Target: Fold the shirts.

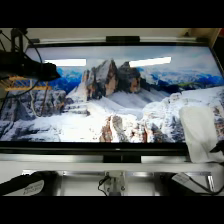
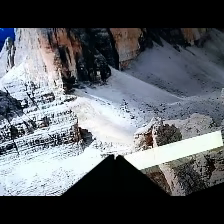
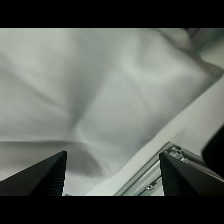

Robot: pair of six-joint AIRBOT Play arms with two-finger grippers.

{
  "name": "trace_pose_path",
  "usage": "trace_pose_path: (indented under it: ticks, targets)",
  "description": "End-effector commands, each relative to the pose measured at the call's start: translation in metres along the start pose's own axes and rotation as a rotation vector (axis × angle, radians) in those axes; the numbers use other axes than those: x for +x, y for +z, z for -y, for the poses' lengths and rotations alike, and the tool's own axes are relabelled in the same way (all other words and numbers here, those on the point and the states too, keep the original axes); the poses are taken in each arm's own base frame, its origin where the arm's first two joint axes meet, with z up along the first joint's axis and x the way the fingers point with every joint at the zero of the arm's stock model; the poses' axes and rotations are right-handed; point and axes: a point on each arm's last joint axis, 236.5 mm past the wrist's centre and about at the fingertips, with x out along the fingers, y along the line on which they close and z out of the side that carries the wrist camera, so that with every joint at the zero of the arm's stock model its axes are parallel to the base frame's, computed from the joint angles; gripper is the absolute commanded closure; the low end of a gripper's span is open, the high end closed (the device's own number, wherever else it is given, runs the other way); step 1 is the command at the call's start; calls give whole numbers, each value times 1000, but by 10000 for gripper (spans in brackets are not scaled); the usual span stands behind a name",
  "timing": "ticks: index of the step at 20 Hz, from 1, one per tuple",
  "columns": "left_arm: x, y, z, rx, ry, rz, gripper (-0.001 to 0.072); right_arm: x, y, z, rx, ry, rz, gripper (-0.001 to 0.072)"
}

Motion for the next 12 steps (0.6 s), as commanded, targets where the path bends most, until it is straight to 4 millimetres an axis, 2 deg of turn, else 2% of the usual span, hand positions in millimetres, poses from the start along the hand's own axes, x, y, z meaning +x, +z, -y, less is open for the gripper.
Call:
trace_pose_path:
  ticks: [1,2,3,4,5,6,7,9,11,12]
  targets:
    - [0,-5,-4,29,19,-20,678,-67,34,4,6,-19,223,34]
    - [2,-5,-10,38,47,-25,678,-101,52,-14,-76,11,341,35]
    - [6,-6,-20,51,93,-36,678,-134,65,-43,-178,48,455,36]
    - [13,-9,-34,75,160,-60,679,-167,72,-87,-293,108,566,36]
    - [22,-14,-50,87,243,-102,678,-193,68,-137,-421,168,651,36]
    - [32,-27,-70,73,351,-176,678,-207,54,-180,-513,212,691,36]
    - [41,-44,-83,72,416,-271,652,-209,34,-218,-572,239,686,36]
    - [63,-80,-88,68,433,-449,-13,-185,-5,-262,-682,176,606,36]
    - [77,-103,-84,116,420,-513,-6,-147,-52,-289,-820,144,426,36]
    - [83,-105,-78,129,409,-480,-5,-130,-71,-293,-860,134,334,36]
